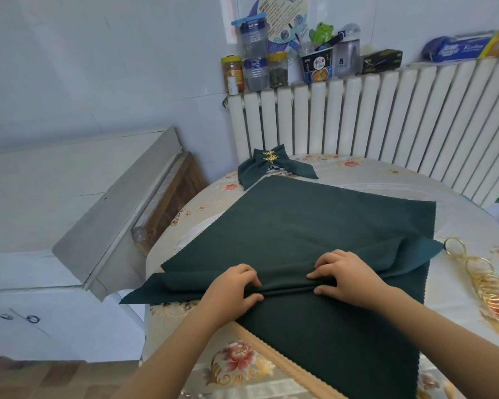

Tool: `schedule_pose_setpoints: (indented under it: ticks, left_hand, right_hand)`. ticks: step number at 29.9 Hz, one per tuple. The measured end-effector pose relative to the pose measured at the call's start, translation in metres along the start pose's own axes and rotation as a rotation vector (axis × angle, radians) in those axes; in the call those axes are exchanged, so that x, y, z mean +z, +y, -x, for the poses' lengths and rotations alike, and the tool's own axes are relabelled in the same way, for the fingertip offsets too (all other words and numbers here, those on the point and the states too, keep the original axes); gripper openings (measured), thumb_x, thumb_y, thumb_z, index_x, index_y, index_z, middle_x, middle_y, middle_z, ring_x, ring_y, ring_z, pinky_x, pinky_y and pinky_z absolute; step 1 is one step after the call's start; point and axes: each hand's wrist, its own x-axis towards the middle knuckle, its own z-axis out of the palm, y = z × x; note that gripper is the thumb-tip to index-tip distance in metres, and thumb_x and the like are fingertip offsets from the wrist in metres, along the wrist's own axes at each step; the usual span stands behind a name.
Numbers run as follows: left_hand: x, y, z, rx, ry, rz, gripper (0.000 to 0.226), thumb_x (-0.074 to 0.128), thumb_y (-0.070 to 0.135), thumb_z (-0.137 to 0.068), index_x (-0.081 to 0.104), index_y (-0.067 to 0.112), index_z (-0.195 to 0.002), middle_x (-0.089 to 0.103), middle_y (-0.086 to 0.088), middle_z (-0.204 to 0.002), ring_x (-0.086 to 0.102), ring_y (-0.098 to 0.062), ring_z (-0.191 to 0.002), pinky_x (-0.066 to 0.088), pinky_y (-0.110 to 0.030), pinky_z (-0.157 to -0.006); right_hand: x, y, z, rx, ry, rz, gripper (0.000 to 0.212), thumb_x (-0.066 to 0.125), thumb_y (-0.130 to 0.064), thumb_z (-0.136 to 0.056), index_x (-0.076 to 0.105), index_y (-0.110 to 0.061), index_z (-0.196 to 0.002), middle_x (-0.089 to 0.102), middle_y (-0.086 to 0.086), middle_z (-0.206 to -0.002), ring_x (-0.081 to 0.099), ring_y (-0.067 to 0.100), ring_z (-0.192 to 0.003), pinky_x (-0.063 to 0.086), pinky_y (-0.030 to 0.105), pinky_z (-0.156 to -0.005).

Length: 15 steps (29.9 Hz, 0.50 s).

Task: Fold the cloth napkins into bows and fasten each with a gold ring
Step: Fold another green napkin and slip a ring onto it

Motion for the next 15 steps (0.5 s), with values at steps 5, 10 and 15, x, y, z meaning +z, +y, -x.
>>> schedule_pose_setpoints:
  ticks: [5,10,15]
  left_hand:
    - [0.006,0.005,0.006,-0.050,0.091,0.023,0.011,0.061,0.022,-0.090,0.068,0.014,-0.094,0.059,0.007,-0.119,0.056,-0.009,-0.105,0.037,-0.013,-0.088]
    - [0.009,0.013,0.016,-0.115,0.142,0.075,0.008,0.063,0.016,-0.088,0.069,0.011,-0.087,0.061,0.006,-0.112,0.057,-0.007,-0.097,0.037,-0.013,-0.083]
    - [0.008,0.022,0.027,-0.153,0.132,0.118,0.006,0.063,0.014,-0.087,0.068,0.010,-0.085,0.060,0.007,-0.108,0.056,-0.007,-0.095,0.036,-0.013,-0.081]
  right_hand:
    - [0.010,-0.010,0.007,0.010,0.199,0.124,0.025,0.083,-0.024,-0.064,0.075,-0.030,-0.087,0.071,-0.013,-0.085,0.067,0.012,-0.077,0.048,0.024,-0.067]
    - [0.008,-0.027,0.009,0.049,0.328,0.251,0.029,0.078,-0.005,-0.053,0.069,-0.026,-0.071,0.065,-0.010,-0.064,0.060,0.016,-0.059,0.045,0.024,-0.061]
    - [-0.007,-0.044,0.015,0.061,0.374,0.274,0.031,0.061,0.000,-0.057,0.067,-0.024,-0.077,0.064,-0.008,-0.070,0.059,0.019,-0.065,0.042,0.028,-0.071]
